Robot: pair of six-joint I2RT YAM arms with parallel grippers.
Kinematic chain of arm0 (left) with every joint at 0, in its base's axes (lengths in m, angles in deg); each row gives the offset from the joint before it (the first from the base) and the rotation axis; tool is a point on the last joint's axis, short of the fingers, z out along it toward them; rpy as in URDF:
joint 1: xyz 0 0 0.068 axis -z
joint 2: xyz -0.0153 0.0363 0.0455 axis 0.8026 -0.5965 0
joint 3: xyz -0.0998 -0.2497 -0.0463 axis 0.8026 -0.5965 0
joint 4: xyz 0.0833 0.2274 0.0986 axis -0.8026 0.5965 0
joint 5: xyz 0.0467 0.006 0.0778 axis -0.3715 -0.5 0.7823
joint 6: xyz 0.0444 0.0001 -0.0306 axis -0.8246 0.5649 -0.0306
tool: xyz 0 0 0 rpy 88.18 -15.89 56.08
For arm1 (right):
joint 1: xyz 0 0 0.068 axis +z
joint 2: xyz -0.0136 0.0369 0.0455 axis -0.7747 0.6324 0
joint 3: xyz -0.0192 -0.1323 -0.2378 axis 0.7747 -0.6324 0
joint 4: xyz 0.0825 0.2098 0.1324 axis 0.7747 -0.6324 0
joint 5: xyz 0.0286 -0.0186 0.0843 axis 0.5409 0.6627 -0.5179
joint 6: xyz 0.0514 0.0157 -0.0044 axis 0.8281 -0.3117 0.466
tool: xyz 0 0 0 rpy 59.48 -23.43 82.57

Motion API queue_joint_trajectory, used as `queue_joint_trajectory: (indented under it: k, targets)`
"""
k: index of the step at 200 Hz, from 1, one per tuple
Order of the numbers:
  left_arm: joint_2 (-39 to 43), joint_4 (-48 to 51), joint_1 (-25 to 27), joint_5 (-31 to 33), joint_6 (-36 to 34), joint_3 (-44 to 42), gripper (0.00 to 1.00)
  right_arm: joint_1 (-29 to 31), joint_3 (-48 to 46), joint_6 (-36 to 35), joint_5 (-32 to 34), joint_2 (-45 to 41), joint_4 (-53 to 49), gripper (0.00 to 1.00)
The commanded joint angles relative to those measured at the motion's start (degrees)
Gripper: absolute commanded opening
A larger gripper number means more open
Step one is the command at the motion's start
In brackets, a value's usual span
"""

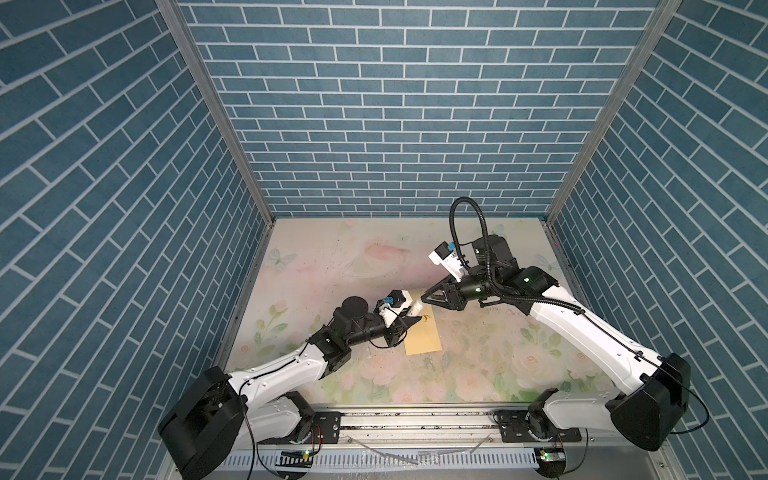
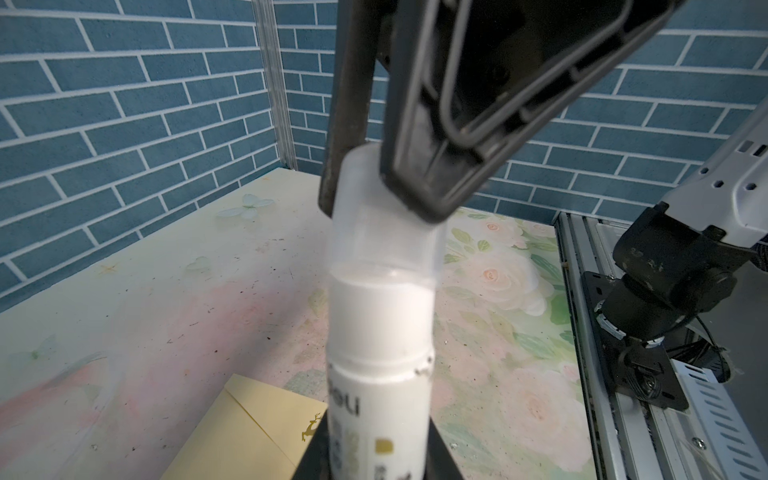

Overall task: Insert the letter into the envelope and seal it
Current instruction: 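Press the right-held cap down onto the glue stick in the left gripper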

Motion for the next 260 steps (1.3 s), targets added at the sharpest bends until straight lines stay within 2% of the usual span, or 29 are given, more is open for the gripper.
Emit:
queue_joint_trajectory:
  k: [1, 75, 153, 260]
  targets:
    - [-0.1, -3.0, 0.5, -1.4, -0.4, -0.1, 0.00, 1.8, 2.0, -0.5, -0.1, 1.4, -1.0, 0.14]
    - [-0.4, -2.9, 0.5, -1.4, -0.4, 0.1, 0.00, 4.9, 4.0, -3.9, 5.3, 2.8, -5.8, 0.12]
    - [-0.4, -3.6, 0.5, -0.9, -0.7, 0.0, 0.00, 7.3, 5.5, -6.3, 7.3, 5.7, -8.7, 0.08]
    - [-0.3, -6.2, 0.5, 0.8, -0.8, -0.5, 0.00, 10.6, -0.5, -3.0, 6.4, 9.3, -4.9, 0.03]
